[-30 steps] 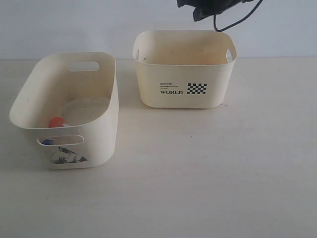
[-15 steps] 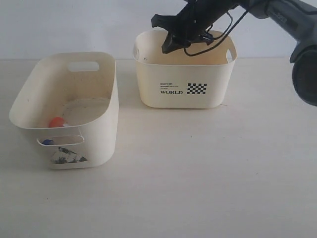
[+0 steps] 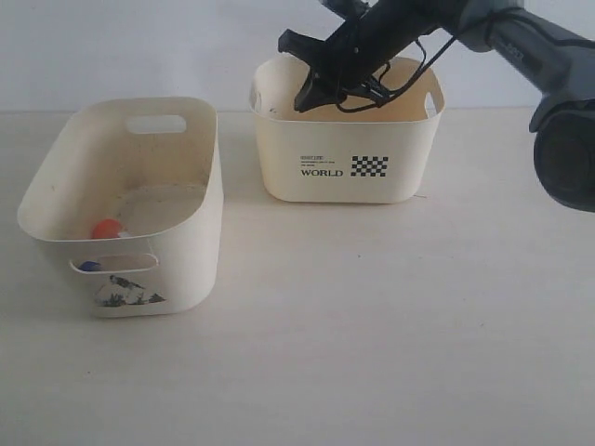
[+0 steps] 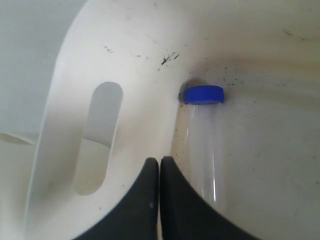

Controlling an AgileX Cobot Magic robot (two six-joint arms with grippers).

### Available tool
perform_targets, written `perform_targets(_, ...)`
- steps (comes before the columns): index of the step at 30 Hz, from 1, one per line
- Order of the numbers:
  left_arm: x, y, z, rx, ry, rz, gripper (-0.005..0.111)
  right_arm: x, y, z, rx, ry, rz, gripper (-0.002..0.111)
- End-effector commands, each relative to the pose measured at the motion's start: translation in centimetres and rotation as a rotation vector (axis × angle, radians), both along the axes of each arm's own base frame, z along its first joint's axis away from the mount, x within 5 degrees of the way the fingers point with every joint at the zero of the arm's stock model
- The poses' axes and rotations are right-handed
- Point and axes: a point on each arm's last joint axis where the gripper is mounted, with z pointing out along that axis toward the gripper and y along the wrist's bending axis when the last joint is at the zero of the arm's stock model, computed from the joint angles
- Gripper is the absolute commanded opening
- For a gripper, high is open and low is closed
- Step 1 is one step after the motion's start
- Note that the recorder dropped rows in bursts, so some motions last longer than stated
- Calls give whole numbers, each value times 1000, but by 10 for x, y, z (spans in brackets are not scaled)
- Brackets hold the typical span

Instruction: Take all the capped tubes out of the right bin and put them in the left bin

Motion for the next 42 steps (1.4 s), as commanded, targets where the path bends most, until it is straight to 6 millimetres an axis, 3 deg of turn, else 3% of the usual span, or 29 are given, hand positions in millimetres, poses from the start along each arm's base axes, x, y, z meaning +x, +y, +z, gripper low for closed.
perform_targets(1,0,0,1,-7,-7,1,4,4,0,-5,15,-22,-13,0)
perform_targets(16,0,0,1,-7,-7,1,4,12,3,-37,41,-4,-29,2)
perform_targets(18,0,0,1,-7,-7,1,4,13,3,-37,42,-21,-30,10)
perform_targets(23,0,0,1,-7,-7,1,4,15,5,-37,49,-40,-45,48)
perform_targets(24,0,0,1,-7,-7,1,4,15,5,-38,52,-32,-51,51)
perform_targets(42,0,0,1,-7,-7,1,4,12,16,-57,-34,-25,-8,51)
